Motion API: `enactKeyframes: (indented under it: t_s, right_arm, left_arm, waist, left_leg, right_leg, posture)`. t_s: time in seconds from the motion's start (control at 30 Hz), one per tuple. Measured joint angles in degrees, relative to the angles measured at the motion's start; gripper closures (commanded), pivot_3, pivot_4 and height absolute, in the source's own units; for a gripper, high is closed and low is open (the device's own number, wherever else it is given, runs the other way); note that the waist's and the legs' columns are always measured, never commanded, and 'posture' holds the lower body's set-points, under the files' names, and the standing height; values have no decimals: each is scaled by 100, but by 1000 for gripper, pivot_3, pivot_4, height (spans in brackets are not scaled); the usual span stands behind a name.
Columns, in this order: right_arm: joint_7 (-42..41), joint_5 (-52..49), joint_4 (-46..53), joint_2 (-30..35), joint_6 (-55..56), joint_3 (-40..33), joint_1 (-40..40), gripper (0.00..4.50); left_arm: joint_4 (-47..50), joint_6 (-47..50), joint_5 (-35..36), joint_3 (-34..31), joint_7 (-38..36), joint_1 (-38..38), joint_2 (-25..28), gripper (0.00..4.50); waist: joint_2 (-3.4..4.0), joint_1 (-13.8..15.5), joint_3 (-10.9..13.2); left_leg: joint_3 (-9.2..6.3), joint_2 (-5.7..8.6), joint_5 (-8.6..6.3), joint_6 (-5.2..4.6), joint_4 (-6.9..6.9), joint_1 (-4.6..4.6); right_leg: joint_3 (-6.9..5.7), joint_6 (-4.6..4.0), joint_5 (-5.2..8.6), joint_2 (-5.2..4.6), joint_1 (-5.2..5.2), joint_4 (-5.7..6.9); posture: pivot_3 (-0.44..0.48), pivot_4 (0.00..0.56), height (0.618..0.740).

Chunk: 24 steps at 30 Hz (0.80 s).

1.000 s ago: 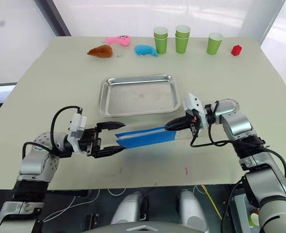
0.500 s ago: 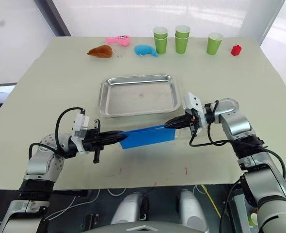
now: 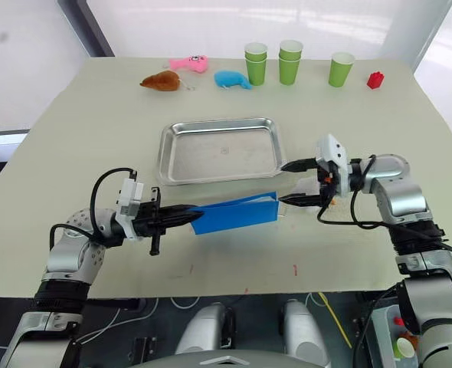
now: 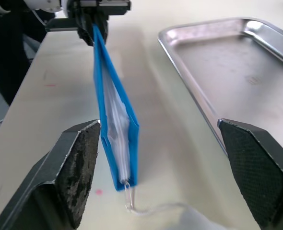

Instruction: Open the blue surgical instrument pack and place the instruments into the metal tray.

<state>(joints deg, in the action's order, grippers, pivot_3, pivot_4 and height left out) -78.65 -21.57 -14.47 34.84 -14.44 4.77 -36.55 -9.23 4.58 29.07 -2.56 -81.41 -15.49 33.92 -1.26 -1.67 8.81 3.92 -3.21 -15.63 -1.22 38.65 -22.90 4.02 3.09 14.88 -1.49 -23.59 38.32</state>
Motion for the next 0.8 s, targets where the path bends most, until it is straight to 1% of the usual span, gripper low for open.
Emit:
enactKeyframes:
  t_s: [0.1, 0.23, 0.3, 0.4, 0.43, 0.47, 0.53, 0.57, 0.63, 0.67, 0.7, 0.73, 0.77, 0.8]
  right_arm:
    - [385, 43, -38, 159, -14, -331, 103, 292]
    - [910, 482, -499, 290, 61, -325, 303, 292]
    - [1040, 654, -774, 288, 2, -236, 461, 292]
    - [1050, 729, -931, 264, -139, -125, 558, 292]
    - [1051, 739, -938, 249, -160, -114, 559, 829]
    - [1049, 749, -942, 248, -165, -114, 559, 1091]
    - [1016, 756, -956, 249, -162, -112, 561, 1971]
    - [1005, 755, -963, 249, -164, -112, 566, 2281]
    - [916, 703, -938, 283, -207, -124, 613, 3202]
    - [881, 651, -898, 304, -266, -143, 645, 3375]
    - [833, 538, -830, 323, -373, -207, 699, 3974]
    - [810, 495, -799, 333, -423, -242, 727, 4308]
    - [750, 368, -721, 371, -546, -330, 804, 4449]
    - [703, 271, -664, 419, -633, -383, 861, 4449]
  left_arm:
    - [-110, -62, -35, 48, -45, -104, -31, 4500]
    - [-247, -157, -80, 96, -130, -217, -70, 4500]
    - [-316, -189, -93, 99, -160, -270, -73, 4500]
    - [-392, -237, -101, 100, -207, -311, -81, 4500]
    - [-413, -248, -119, 109, -215, -337, -88, 4500]
    - [-434, -257, -143, 119, -218, -368, -100, 4500]
    - [-473, -278, -159, 132, -220, -395, -126, 4500]
    - [-480, -289, -162, 133, -220, -396, -135, 4500]
    - [-484, -312, -177, 133, -220, -398, -160, 4500]
    - [-486, -330, -183, 132, -220, -398, -164, 4500]
    - [-487, -342, -187, 132, -217, -398, -175, 4500]
    - [-488, -344, -187, 132, -215, -399, -181, 4500]
    - [-491, -346, -192, 131, -204, -405, -203, 4500]
    - [-496, -346, -196, 132, -186, -408, -220, 4500]
  waist:
    - [0, 40, 0]
    - [0, 84, 0]
    - [0, 82, 0]
    - [0, 80, 0]
    - [1, 80, 0]
    - [0, 81, 0]
    - [0, 82, -1]
    - [0, 84, -1]
    - [0, 93, -1]
    - [0, 95, -1]
    - [0, 99, -1]
    - [0, 103, -1]
    - [0, 111, -1]
    - [1, 116, 0]
  left_leg:
    - [1, 1, 0, 0, 0, 0]
    - [2, 2, 0, 0, 0, 0]
    - [3, 2, 0, 0, 0, 0]
    - [4, 1, 0, 0, 0, 0]
    - [4, 2, 0, 0, 1, 0]
    - [3, 2, 0, 0, 2, 0]
    - [2, 1, 0, 0, 5, 1]
    - [2, 1, 0, 0, 6, 1]
    - [1, 2, 0, 0, 7, 1]
    - [0, 2, 0, 0, 7, 0]
    - [-1, 2, 0, 0, 7, 1]
    - [-1, 2, 0, 0, 8, 1]
    - [-2, 2, 0, 0, 8, -1]
    - [-3, 4, 0, -1, 8, -2]
  right_leg:
    - [0, 0, 0, 0, 0, 0]
    - [1, 0, 0, 1, 0, -1]
    - [2, 0, 0, 1, -1, -1]
    - [4, 0, 0, 1, -1, -1]
    - [4, 0, 0, 1, 0, -1]
    - [4, 1, 0, 1, 1, -1]
    - [4, 1, 0, 2, 3, -1]
    - [4, 1, 0, 2, 4, -1]
    - [3, 1, 0, 2, 6, -1]
    - [3, 1, 0, 2, 7, -1]
    - [3, 1, 0, 2, 7, -1]
    - [3, 1, 0, 2, 7, -1]
    - [3, 1, 0, 2, 7, -1]
    - [3, 2, 0, 1, 7, -1]
  posture:
    - [0, 150, 740]
    - [0, 150, 740]
    - [0, 150, 740]
    - [0, 150, 740]
    - [0, 150, 740]
    - [0, 150, 740]
    - [0, 150, 740]
    - [0, 150, 740]
    - [0, 150, 740]
    - [0, 150, 740]
    - [0, 150, 740]
    - [0, 150, 740]
    - [0, 150, 740]
    - [0, 150, 740]
